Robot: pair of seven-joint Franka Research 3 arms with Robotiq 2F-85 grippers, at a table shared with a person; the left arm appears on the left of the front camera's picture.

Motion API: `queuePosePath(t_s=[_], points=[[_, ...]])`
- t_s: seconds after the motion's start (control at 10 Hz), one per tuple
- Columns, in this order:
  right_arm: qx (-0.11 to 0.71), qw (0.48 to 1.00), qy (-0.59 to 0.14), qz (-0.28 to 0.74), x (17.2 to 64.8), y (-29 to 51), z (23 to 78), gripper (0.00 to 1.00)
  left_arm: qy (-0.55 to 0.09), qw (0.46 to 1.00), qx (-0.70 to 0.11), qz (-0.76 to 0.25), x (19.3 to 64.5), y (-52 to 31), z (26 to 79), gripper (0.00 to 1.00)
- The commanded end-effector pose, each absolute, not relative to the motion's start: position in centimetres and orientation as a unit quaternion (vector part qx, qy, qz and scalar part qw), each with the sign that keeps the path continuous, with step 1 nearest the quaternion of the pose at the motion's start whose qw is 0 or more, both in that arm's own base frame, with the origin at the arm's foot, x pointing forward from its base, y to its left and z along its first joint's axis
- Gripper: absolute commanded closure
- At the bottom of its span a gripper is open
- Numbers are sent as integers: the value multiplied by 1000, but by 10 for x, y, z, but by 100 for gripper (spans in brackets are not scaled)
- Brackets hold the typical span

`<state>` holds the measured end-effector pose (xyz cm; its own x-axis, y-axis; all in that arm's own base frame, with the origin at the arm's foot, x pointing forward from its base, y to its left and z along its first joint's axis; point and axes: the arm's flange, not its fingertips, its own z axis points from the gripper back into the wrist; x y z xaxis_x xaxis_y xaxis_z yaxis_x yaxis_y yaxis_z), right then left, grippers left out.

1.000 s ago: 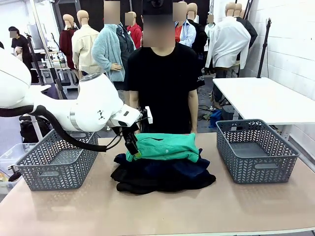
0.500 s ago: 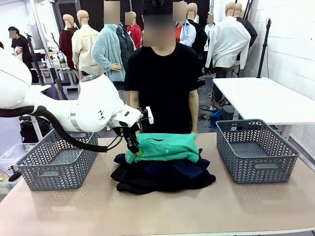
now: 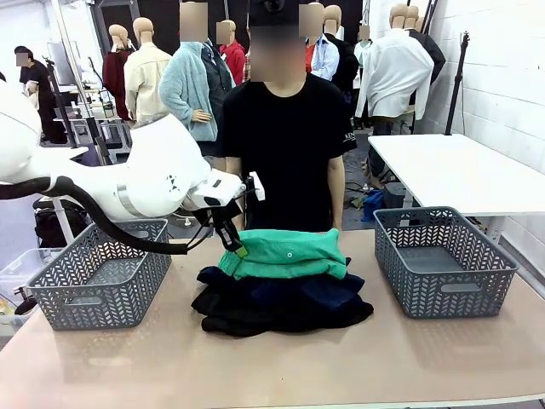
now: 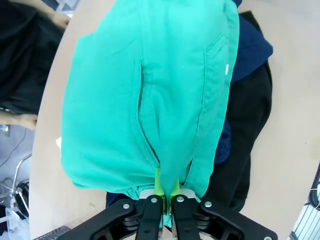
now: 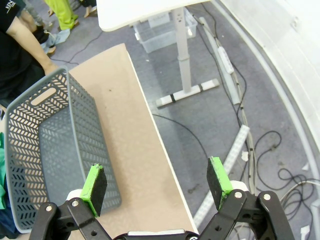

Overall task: Sort the tops and bottoms.
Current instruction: Lift clothes from the center of the table with your left hand.

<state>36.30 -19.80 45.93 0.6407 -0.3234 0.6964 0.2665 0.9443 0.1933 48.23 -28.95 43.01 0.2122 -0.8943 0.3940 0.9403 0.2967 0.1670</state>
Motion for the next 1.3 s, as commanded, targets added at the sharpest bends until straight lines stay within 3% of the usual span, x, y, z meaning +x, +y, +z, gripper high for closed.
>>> queuePosePath(t_s=[0.0,0.6,1.2], points=[[39,906,-390,-161,362,-201,457,0,-230,769,-80,-591,477,-277,459,100],[39,906,-390,-161,362,-201,457,0,-302,727,-62,-614,431,-266,585,100],[39,906,-390,-161,362,-201,457,0,-438,684,-15,-583,402,-279,738,100]])
